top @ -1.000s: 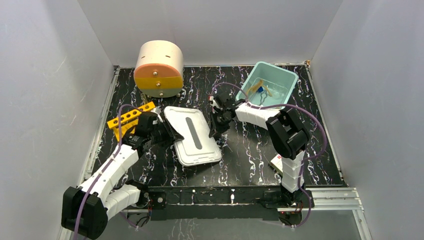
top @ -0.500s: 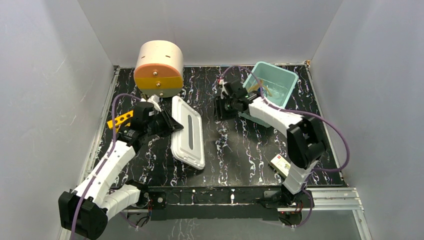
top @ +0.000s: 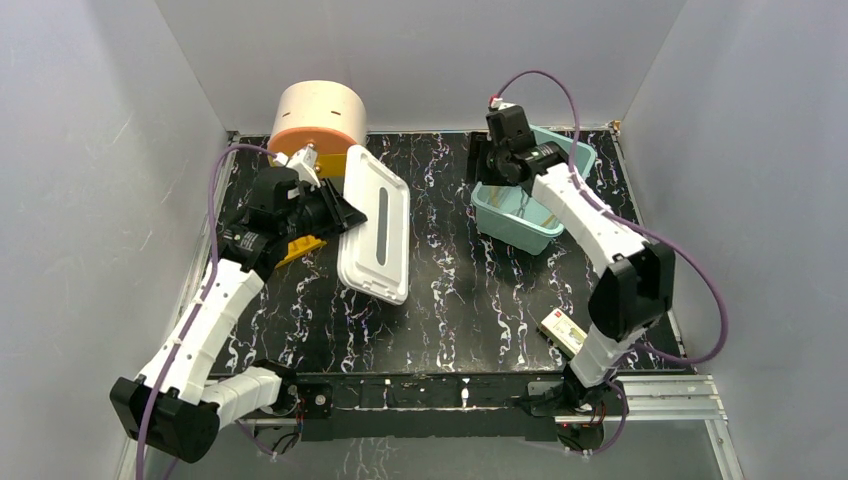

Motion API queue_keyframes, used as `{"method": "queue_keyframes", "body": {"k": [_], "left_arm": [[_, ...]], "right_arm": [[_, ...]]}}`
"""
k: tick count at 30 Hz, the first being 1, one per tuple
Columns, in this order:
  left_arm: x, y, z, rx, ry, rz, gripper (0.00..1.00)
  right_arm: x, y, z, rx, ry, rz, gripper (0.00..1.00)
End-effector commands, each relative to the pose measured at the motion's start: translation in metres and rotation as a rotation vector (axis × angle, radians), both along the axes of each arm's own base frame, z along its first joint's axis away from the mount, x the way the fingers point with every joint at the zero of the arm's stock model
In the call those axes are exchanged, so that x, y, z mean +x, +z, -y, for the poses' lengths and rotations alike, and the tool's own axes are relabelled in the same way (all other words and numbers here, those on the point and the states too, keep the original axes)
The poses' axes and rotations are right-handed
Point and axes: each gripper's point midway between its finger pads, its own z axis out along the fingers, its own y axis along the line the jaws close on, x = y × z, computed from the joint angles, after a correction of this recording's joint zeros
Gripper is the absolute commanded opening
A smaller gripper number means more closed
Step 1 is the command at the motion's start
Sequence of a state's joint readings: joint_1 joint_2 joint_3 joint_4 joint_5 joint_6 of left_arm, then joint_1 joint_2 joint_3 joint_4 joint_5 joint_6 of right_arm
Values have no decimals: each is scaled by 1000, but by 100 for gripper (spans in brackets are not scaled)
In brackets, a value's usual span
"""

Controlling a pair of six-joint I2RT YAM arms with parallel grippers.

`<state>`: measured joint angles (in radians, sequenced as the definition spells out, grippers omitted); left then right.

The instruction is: Organize the chemistry lab equipment

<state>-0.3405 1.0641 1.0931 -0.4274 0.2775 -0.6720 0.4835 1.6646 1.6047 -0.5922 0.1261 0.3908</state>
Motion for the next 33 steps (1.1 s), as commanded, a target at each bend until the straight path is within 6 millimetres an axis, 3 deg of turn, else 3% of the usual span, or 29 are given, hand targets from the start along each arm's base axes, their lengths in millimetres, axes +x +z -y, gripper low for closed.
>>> {"method": "queue_keyframes", "body": {"k": [1, 10, 16, 26, 33], "left_arm": [[8, 26, 2, 5, -15, 41, 0], [23, 32, 8, -7, -6, 31, 0], [31, 36, 7, 4, 3, 45, 0], [42, 34, 5, 18, 21, 70, 0], [51, 41, -1, 39, 65, 90, 0]], "right_arm": [[14, -27, 19, -106, -139, -90, 69], [38, -57, 16, -187, -160, -163, 68], [40, -57, 3, -148, -108, -160, 54], [-1, -60, -29, -107, 13, -225, 38], [-30, -46, -55, -54, 154, -219, 34]]}}
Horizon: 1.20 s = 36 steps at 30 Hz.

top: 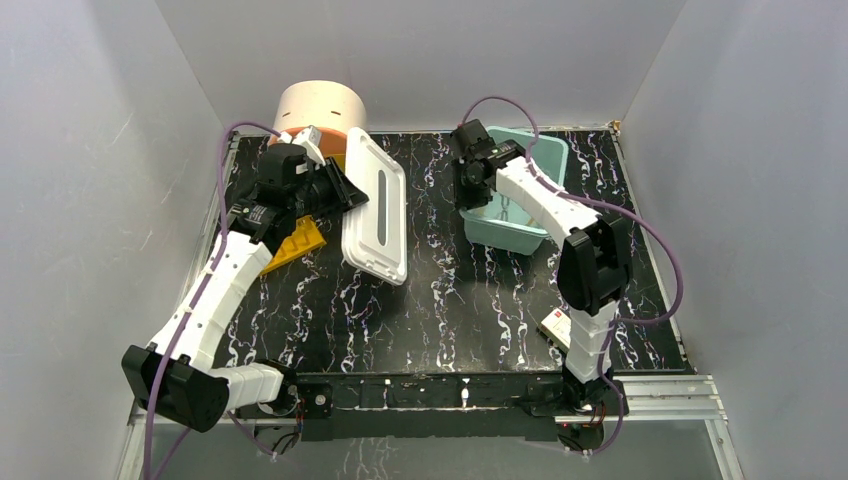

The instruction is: Organize the chemistry lab equipment

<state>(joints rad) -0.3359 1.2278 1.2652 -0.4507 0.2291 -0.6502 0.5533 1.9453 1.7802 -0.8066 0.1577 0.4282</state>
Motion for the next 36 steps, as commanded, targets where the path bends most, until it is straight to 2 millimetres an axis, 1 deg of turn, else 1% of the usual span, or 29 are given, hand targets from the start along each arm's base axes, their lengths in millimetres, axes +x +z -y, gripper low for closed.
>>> {"method": "queue_keyframes", "body": {"k": [1, 3, 5, 6, 8, 10, 11, 13, 14, 16, 19, 21, 22, 23, 26, 28, 31, 33, 36], "left_arm": [[12, 27, -6, 1, 37, 90, 0], [14, 30, -10, 8, 53, 98, 0], [15, 34, -11, 9, 62, 107, 0], [16, 36, -11, 7, 61, 111, 0], [17, 40, -11, 5, 61, 120, 0], [18, 45, -10, -1, 58, 130, 0], [18, 47, -9, -6, 54, 133, 0], [19, 53, -7, -19, 47, 144, 0], [19, 57, -6, -29, 45, 152, 0], [21, 68, -3, -52, 41, 170, 0], [23, 88, 2, -100, 29, 207, 0], [22, 100, 7, -142, 16, 228, 0], [21, 106, 11, -172, 2, 239, 0], [21, 113, 15, -202, -14, 254, 0], [22, 122, 28, -281, -59, 258, 0], [27, 123, 37, -344, -71, 238, 0], [35, 121, 57, -456, -115, 196, 0], [41, 122, 72, -522, -131, 189, 0], [47, 118, 96, -603, -140, 144, 0]], "right_arm": [[-28, 41, -32, 141, 155, 46, 34], [-41, 43, -43, 186, 219, 42, 34], [-54, 46, -48, 227, 262, 40, 34], [-61, 43, -49, 241, 276, 28, 35], [-72, 46, -53, 286, 301, 22, 35], [-76, 49, -53, 309, 301, 25, 37], [-76, 52, -52, 310, 289, 31, 39], [-68, 58, -45, 281, 236, 52, 49], [-63, 64, -42, 272, 214, 66, 52], [-51, 79, -35, 266, 165, 103, 55], [-33, 107, -25, 283, 112, 175, 56], [-23, 126, -16, 299, 81, 224, 57], [-17, 134, -8, 298, 55, 250, 57], [-12, 143, 2, 293, 23, 278, 58], [2, 158, 35, 290, -65, 325, 58], [8, 160, 54, 286, -118, 324, 58], [12, 156, 79, 278, -188, 299, 58], [13, 154, 93, 285, -227, 284, 58], [15, 154, 111, 299, -280, 273, 58]]}}
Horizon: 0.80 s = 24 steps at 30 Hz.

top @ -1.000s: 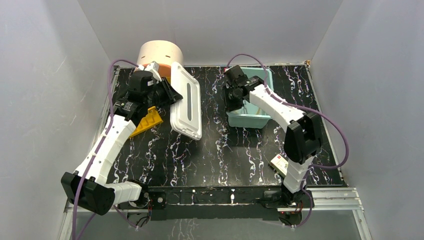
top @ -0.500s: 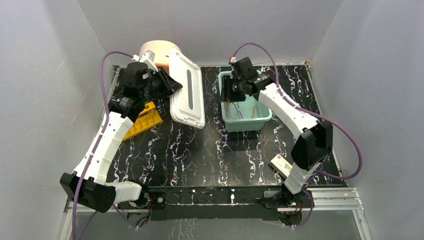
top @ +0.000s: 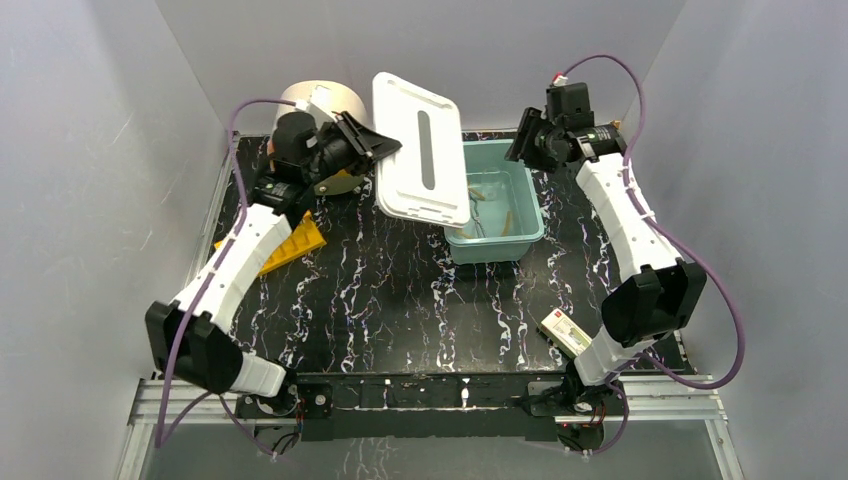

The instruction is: Organize the chemistry lab equipment

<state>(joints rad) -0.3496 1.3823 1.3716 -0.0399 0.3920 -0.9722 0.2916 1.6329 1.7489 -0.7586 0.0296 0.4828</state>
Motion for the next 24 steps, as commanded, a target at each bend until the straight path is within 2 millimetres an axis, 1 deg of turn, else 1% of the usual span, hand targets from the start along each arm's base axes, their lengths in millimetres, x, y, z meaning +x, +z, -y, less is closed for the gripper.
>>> {"method": "queue_keyframes", "body": {"k": [1, 6, 7, 8, 10, 12, 14, 17, 20, 22, 24], "left_arm": [[1, 26, 44, -208, -97, 11, 0], [21, 3, 79, -270, -97, -88, 0], [24, 3, 88, -262, -101, -81, 0], [26, -1, 95, -251, -100, -85, 0], [26, -11, 107, -257, -98, -103, 0], [26, -10, 113, -341, -105, -90, 0], [27, -14, 118, -388, -110, -111, 0], [30, -22, 130, -364, -106, -101, 0], [37, -47, 137, -317, -63, -145, 0], [41, -65, 137, -287, -35, -181, 0], [45, -80, 136, -256, -18, -196, 0]], "right_arm": [[-3, 23, 22, 51, -72, 20, 58], [2, 18, 46, 53, -133, -4, 58], [3, 15, 51, 52, -145, -5, 58], [2, 12, 57, 50, -156, -9, 58], [-1, 8, 61, 69, -149, -20, 58], [-3, 5, 66, 65, -155, -22, 58], [-4, 1, 67, 56, -152, -22, 58], [-5, -4, 70, 53, -155, -32, 58], [-4, -4, 70, 56, -148, -25, 57], [-2, -6, 68, 56, -135, -19, 58], [-1, -8, 65, 57, -109, -14, 58]]}}
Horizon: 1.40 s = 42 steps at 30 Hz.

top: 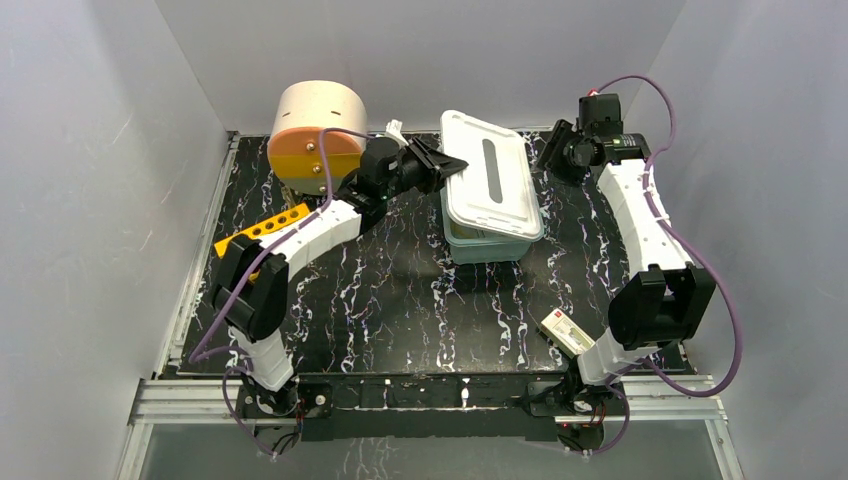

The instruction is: Organize the chemistry lab equipment

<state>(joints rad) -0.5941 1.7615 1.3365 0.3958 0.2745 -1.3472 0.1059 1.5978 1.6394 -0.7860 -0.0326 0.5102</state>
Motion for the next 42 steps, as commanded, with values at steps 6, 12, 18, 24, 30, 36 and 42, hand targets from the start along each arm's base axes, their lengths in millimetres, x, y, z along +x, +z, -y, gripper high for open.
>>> {"method": "queue_keyframes", "body": {"k": [6, 12, 18, 24, 30, 36, 42], "left_arm": [[12, -17, -4, 92, 55, -24, 11], [2, -42, -16, 228, 51, -99, 45], [-10, -52, -35, 401, 28, -140, 58], [-18, -57, -61, 535, 39, -150, 70], [-19, -70, -69, 653, -17, -147, 60], [-20, -77, -66, 659, -56, -143, 41], [-18, -91, -64, 679, -76, -174, 45]], "right_arm": [[2, 17, -11, 12, 120, 101, 58], [-2, 8, -12, -5, 159, 84, 59], [-5, 4, -8, -39, 174, 82, 59], [-9, -2, -10, -27, 185, 67, 59], [-12, -5, -13, -18, 204, 63, 60], [-13, -8, -15, -6, 207, 58, 60], [-13, -12, -17, -1, 220, 48, 59]]}}
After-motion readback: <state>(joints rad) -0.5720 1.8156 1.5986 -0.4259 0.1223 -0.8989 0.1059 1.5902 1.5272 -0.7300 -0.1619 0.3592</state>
